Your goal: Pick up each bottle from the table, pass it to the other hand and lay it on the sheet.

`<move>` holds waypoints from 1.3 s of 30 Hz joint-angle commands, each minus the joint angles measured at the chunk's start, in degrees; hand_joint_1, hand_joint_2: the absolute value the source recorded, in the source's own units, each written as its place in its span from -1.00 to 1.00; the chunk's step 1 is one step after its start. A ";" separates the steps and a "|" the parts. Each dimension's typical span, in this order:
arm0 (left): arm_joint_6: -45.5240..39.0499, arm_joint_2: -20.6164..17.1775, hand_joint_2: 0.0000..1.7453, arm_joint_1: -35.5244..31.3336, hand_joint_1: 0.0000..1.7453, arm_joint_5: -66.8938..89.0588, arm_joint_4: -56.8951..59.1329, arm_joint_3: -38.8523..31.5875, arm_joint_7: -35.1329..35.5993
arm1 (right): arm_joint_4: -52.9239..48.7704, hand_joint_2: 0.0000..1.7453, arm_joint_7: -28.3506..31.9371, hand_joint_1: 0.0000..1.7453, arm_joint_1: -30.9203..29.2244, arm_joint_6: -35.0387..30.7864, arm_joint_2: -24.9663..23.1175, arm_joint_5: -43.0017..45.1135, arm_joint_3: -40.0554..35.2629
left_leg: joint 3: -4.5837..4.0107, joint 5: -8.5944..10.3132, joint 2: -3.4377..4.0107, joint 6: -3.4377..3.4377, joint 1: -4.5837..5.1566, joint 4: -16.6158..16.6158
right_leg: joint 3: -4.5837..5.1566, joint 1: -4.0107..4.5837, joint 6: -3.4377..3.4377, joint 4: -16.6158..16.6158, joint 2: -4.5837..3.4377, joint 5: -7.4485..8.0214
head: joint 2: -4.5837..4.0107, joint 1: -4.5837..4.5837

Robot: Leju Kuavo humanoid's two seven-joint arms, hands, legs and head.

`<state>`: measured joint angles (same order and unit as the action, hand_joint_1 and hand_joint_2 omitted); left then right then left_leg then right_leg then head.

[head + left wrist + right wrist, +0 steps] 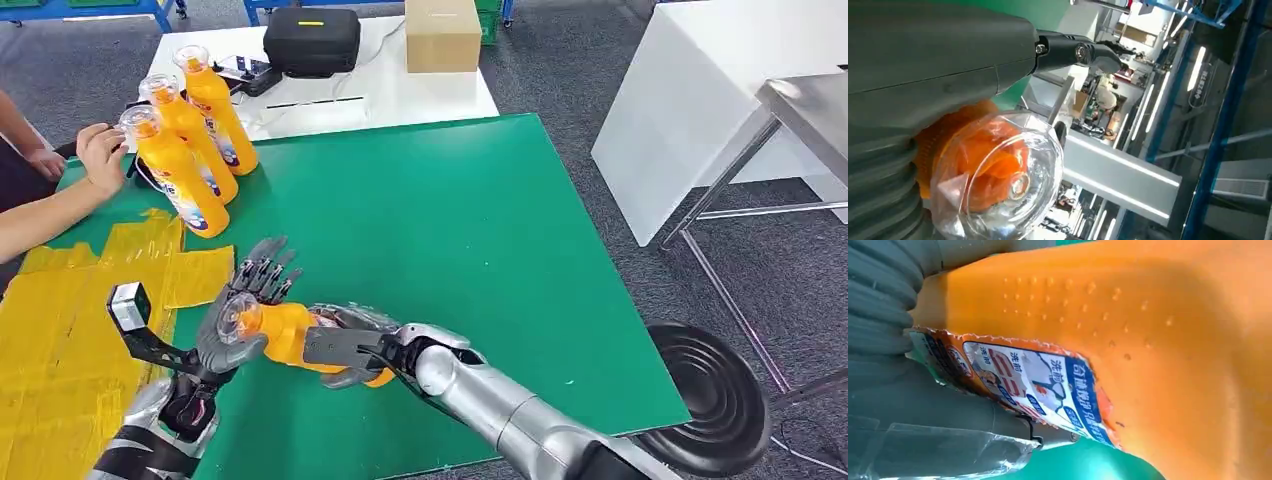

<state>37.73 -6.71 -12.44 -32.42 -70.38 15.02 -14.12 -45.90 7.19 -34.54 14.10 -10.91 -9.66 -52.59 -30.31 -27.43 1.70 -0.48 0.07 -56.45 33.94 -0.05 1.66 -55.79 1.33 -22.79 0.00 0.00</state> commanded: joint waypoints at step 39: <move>-3.21 1.84 1.00 -0.67 1.00 8.09 -0.39 -1.01 -1.70 | 0.20 1.00 -0.90 1.00 -1.05 -0.23 1.88 -0.34 0.21 | 0.09 -0.04 -0.22 0.03 -0.06 -0.02 | -0.14 0.04 0.01 0.02 0.01 -0.06 | 0.00 0.00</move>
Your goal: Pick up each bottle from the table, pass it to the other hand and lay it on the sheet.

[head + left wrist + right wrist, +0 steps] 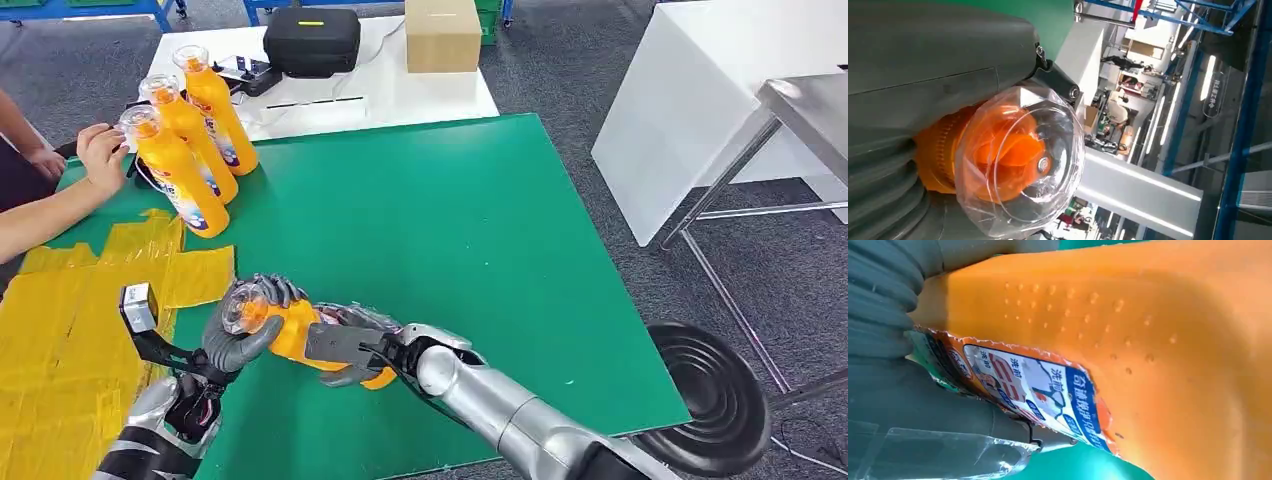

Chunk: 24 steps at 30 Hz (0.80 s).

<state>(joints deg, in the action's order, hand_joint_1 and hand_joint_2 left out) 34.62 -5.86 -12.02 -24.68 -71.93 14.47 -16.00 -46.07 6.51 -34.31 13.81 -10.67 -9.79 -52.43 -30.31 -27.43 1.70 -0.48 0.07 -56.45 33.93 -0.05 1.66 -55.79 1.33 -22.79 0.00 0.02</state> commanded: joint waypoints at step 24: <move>-4.19 1.26 1.00 -0.88 1.00 3.96 -2.49 -4.71 -2.21 | -5.64 -1.00 -0.40 -1.00 1.40 -3.45 3.75 -1.06 3.84 | 0.09 -0.05 -0.19 0.04 -0.06 -0.03 | -0.13 0.03 0.00 0.00 -0.06 -0.05 | 0.00 0.00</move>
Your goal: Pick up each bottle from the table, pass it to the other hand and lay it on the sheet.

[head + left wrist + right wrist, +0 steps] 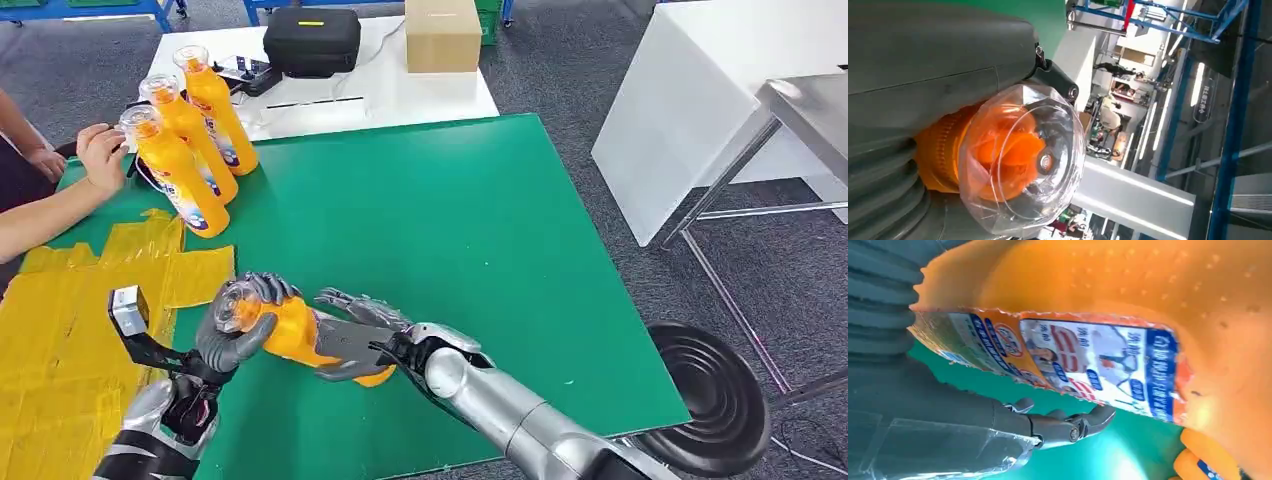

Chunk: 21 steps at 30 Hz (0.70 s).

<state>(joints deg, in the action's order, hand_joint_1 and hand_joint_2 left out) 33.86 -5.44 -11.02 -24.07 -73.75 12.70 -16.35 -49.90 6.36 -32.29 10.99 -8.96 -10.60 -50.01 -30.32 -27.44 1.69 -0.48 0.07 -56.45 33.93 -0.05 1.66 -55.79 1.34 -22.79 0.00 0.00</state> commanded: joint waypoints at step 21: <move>-73.86 0.99 1.00 -2.24 1.00 106.53 -1.12 -15.93 6.53 | -35.02 -1.00 -0.29 -1.00 14.89 -2.51 19.76 2.56 9.52 | 0.09 -0.05 -0.27 0.02 0.05 0.05 | -0.14 -0.04 0.02 0.07 0.07 -0.06 | 0.00 0.00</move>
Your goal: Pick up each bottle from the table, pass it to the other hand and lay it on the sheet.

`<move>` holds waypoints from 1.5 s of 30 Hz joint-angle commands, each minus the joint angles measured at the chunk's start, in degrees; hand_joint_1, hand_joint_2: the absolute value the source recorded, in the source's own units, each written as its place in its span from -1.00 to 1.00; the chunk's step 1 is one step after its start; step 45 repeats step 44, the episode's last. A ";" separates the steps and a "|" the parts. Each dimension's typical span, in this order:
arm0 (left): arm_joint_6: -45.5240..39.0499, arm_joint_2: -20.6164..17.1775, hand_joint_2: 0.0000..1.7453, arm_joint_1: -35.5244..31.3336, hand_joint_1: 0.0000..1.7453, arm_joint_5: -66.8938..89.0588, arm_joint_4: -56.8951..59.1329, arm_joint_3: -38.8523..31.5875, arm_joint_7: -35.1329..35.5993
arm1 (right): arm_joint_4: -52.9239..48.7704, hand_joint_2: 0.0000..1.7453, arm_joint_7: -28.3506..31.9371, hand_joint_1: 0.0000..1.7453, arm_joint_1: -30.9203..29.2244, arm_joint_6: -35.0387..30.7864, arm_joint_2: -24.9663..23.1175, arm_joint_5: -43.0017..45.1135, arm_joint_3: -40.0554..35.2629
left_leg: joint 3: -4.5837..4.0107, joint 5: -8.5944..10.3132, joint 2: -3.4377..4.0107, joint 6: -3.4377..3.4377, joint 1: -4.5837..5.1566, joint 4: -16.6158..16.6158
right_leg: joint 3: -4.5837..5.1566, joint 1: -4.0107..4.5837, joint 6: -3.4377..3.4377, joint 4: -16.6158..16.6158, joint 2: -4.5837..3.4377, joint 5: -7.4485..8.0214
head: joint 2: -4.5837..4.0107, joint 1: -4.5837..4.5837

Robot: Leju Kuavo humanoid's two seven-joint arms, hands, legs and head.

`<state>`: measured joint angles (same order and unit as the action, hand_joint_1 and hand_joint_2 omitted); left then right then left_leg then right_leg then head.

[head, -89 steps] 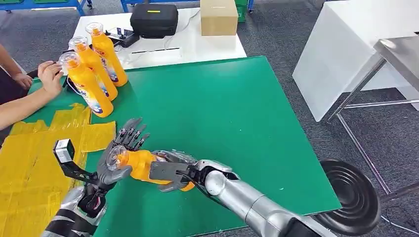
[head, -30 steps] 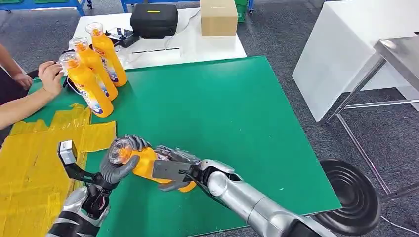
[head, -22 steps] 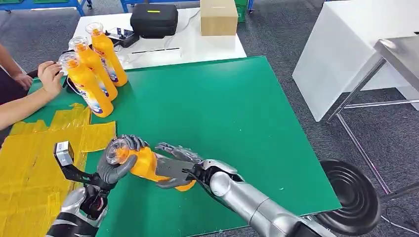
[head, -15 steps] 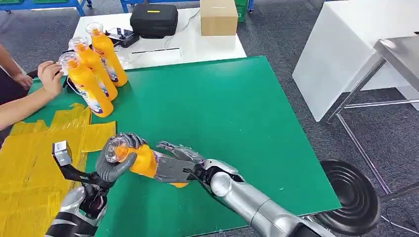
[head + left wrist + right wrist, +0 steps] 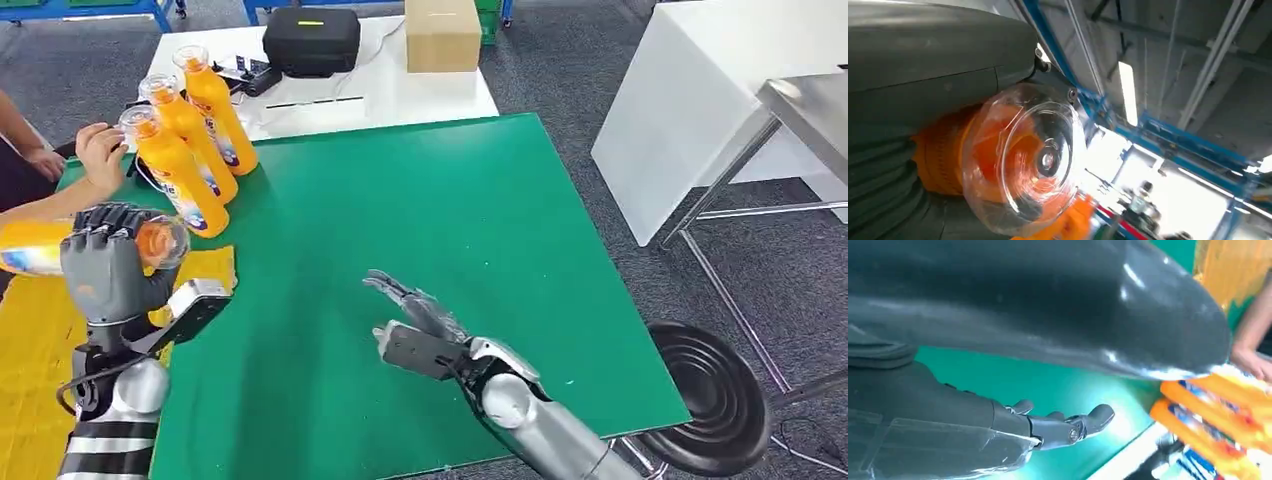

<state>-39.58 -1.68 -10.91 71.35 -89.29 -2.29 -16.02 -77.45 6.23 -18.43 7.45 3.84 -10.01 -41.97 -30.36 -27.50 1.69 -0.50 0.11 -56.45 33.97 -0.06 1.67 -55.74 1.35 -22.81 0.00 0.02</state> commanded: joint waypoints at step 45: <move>16.24 -9.64 1.00 -7.76 -1.00 -3.43 34.29 4.63 -1.04 | -3.78 -1.00 -0.25 -1.00 -1.04 2.72 5.15 1.58 1.31 | 0.14 -0.03 -0.06 0.07 -0.10 -0.03 | -0.15 0.05 0.00 -0.03 -0.19 -0.02 | 0.00 -0.02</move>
